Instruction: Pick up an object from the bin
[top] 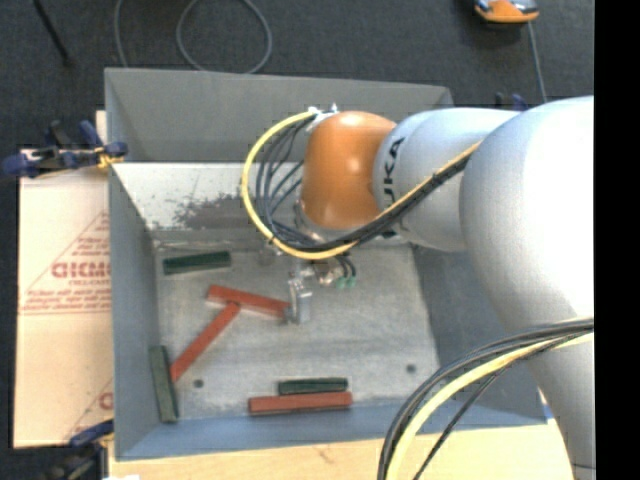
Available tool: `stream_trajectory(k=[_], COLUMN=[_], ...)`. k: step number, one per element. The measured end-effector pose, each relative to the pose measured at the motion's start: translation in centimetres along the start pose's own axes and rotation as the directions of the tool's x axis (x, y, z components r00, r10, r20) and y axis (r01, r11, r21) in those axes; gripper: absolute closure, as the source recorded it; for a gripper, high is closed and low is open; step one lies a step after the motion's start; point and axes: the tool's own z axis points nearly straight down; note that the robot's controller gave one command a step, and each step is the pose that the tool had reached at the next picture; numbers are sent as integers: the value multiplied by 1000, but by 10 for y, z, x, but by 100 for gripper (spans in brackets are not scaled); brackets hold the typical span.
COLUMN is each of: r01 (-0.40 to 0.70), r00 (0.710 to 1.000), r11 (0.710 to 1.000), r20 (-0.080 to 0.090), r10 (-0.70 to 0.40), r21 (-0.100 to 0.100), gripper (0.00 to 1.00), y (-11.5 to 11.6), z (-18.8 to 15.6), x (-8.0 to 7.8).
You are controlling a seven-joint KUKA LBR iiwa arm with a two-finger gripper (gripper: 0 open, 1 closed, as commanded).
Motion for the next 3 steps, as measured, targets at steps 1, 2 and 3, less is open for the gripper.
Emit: stream_trajectory(k=[1, 2, 3], r01=[5, 254, 155], r00=[1000, 967, 988], r11=[1000, 967, 988], r20=[4, 0, 9], r10=[-5, -254, -155], r21=[0, 3, 2], gripper=[100, 100, 100], y=[3, -124, -118], z=[-3, -27, -197], x=[-1, 16, -1])
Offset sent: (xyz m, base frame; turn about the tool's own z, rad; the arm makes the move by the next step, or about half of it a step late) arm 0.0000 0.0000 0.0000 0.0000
